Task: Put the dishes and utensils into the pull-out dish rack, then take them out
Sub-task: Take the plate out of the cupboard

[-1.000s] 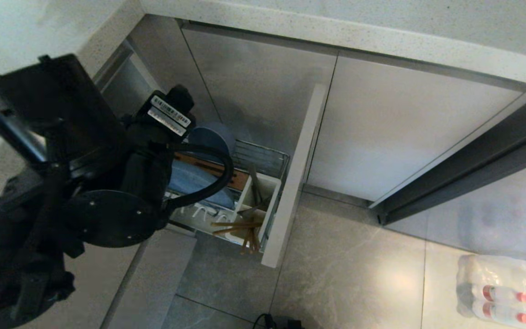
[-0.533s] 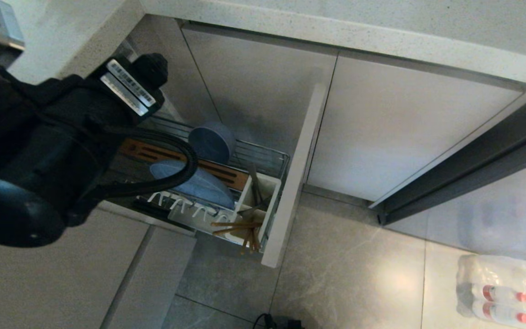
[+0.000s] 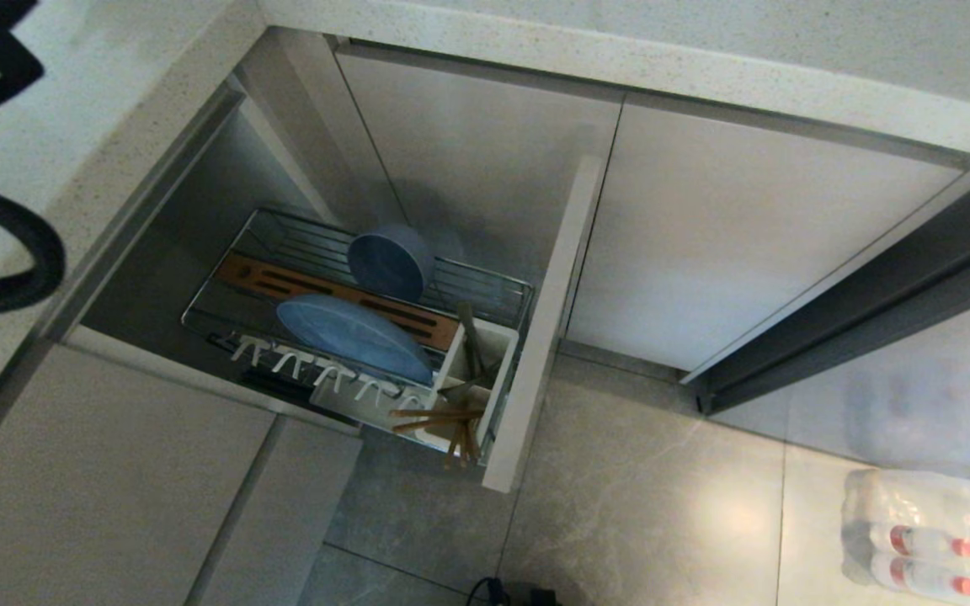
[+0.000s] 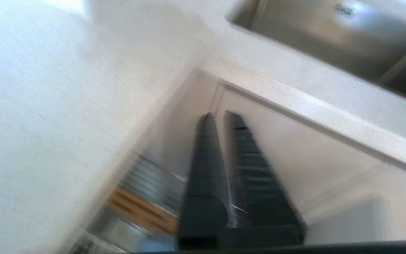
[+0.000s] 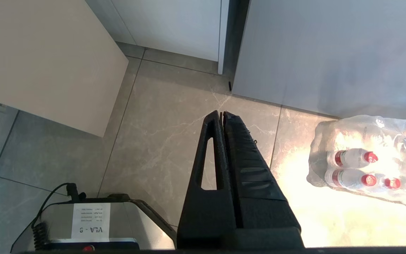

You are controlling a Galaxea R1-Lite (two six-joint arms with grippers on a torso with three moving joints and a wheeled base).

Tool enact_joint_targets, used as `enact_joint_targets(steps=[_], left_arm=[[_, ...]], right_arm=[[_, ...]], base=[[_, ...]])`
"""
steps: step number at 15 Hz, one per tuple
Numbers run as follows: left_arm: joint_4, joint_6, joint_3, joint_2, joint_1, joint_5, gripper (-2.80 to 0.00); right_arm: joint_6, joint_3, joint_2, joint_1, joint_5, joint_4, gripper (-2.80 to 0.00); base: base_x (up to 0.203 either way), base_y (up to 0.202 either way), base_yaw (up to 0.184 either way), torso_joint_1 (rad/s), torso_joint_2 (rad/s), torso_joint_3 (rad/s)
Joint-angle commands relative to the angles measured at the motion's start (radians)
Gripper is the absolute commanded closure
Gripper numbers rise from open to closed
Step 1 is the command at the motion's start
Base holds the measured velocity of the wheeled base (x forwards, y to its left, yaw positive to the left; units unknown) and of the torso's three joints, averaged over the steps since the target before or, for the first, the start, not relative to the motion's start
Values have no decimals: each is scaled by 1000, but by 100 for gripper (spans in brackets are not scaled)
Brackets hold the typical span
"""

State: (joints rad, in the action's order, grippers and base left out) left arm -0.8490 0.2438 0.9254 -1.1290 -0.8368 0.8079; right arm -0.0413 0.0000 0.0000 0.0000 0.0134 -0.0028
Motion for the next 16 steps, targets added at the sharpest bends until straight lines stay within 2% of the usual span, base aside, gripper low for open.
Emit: enact_joint_targets(steps=[1, 3, 6, 9, 10, 13, 16], left_arm=[[-5, 20, 0, 70, 48, -18, 0], [10, 42, 0, 116, 128, -73, 0], [137, 47, 0, 224, 232, -159, 0], [244, 22, -5, 301, 404, -261, 0], [305, -4, -6, 342, 472, -314, 0], [537, -42, -31, 504, 559, -418, 0], [694, -52, -140, 686, 665, -554, 0]], right_arm=[[0, 0, 2, 0, 0, 0, 0], [0, 0, 2, 0, 0, 0, 0], [0, 0, 2, 0, 0, 0, 0], [0, 0, 2, 0, 0, 0, 0], [0, 0, 2, 0, 0, 0, 0], [0, 0, 2, 0, 0, 0, 0], [0, 0, 2, 0, 0, 0, 0]], base=[[0, 0, 0, 0, 0, 0], [0, 0, 0, 0, 0, 0], [0, 0, 0, 0, 0, 0], [0, 0, 0, 0, 0, 0], [0, 0, 0, 0, 0, 0], [0, 0, 0, 0, 0, 0], [0, 0, 0, 0, 0, 0]])
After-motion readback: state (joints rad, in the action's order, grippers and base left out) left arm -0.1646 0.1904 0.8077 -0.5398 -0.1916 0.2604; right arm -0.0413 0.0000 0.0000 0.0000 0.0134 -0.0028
